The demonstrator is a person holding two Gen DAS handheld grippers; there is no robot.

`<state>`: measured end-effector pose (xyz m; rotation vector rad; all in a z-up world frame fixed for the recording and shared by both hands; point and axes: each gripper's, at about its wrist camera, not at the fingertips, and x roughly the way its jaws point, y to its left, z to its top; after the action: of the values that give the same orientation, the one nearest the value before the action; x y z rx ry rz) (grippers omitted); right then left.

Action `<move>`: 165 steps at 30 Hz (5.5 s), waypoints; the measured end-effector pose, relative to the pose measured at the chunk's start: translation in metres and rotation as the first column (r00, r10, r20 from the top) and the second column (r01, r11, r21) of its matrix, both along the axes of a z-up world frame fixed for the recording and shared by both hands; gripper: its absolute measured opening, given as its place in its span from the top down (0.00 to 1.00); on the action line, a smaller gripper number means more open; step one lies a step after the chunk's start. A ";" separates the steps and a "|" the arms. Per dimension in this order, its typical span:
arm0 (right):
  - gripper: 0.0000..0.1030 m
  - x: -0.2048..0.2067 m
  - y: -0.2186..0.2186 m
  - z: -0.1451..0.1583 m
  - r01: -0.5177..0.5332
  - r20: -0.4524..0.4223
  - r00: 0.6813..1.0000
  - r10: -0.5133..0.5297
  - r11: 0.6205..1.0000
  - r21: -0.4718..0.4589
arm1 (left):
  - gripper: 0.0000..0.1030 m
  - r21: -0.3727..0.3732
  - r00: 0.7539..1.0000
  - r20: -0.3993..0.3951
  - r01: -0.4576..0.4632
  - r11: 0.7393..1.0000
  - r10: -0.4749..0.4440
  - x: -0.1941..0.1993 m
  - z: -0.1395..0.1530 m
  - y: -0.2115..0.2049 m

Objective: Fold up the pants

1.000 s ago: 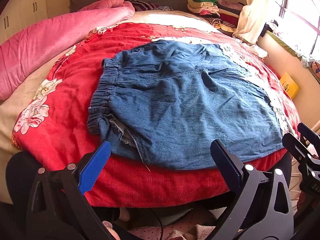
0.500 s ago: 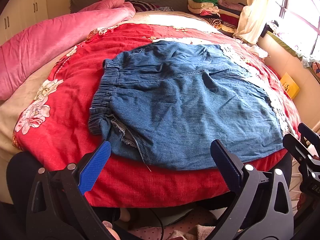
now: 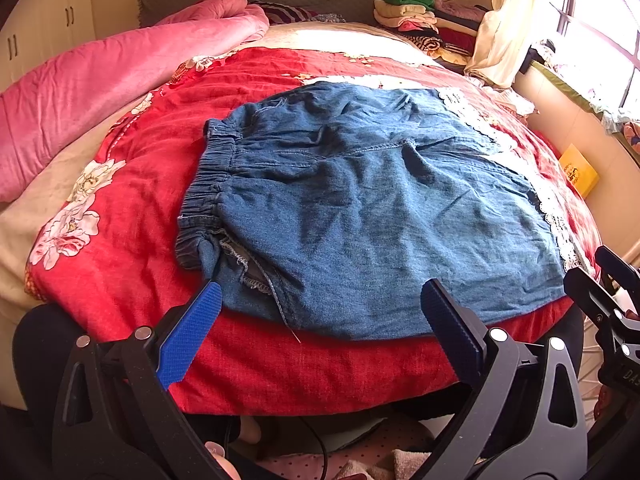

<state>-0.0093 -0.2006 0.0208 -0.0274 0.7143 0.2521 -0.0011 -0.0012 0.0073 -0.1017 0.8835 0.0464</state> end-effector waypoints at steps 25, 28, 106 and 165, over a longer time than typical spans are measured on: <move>0.04 0.009 0.001 -0.002 -0.011 -0.008 1.000 0.011 1.000 -0.001 | 0.09 -0.008 1.000 0.002 0.018 1.000 -0.018 0.004 -0.001 -0.002; 0.04 0.021 0.004 -0.002 -0.025 -0.024 0.999 0.025 1.000 -0.016 | 0.09 -0.024 1.000 0.005 0.031 0.999 -0.031 0.012 -0.002 0.003; 0.96 0.115 0.110 0.014 -0.630 -0.127 0.771 0.624 0.777 -0.006 | 0.99 0.053 0.911 0.177 0.369 0.928 -0.372 0.073 0.022 0.091; 0.57 0.027 0.084 -0.025 -0.487 -0.127 0.849 0.514 0.852 0.191 | 0.40 -0.061 0.940 0.139 0.324 0.944 -0.313 -0.017 0.029 0.083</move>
<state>0.0181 -0.1170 -0.0040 -0.0477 0.8536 0.8237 -0.0181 0.0821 0.0359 -0.0376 0.7648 -0.2980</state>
